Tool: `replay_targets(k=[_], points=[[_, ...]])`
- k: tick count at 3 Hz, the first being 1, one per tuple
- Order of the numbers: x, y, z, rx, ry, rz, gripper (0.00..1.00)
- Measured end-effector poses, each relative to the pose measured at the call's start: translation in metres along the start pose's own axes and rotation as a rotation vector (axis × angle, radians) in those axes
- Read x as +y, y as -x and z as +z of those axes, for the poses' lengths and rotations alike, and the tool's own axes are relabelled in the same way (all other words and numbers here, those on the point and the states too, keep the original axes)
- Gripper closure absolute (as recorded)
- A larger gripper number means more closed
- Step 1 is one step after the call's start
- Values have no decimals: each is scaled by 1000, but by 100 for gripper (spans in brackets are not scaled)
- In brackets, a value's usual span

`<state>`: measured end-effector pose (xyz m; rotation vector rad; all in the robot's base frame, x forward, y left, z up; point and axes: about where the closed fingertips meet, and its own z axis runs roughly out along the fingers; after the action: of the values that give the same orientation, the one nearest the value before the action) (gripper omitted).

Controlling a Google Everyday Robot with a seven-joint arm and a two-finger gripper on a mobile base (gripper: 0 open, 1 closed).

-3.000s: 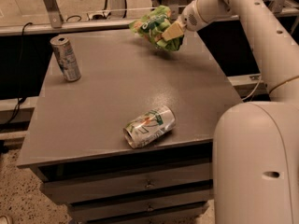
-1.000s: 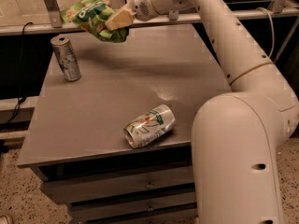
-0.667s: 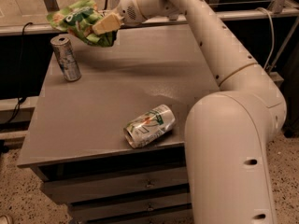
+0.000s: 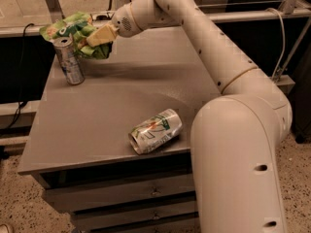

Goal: Move green rice chip bag near redbull can

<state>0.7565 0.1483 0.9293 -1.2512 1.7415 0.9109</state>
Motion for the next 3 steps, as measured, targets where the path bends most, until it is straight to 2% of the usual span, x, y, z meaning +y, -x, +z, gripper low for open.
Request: replay_targets(k=[1,2,3], points=[[0,-9,7,9,1,12,100],[0,-17,10,19,4,31,82],[2,-23,14,24,15,48,59]])
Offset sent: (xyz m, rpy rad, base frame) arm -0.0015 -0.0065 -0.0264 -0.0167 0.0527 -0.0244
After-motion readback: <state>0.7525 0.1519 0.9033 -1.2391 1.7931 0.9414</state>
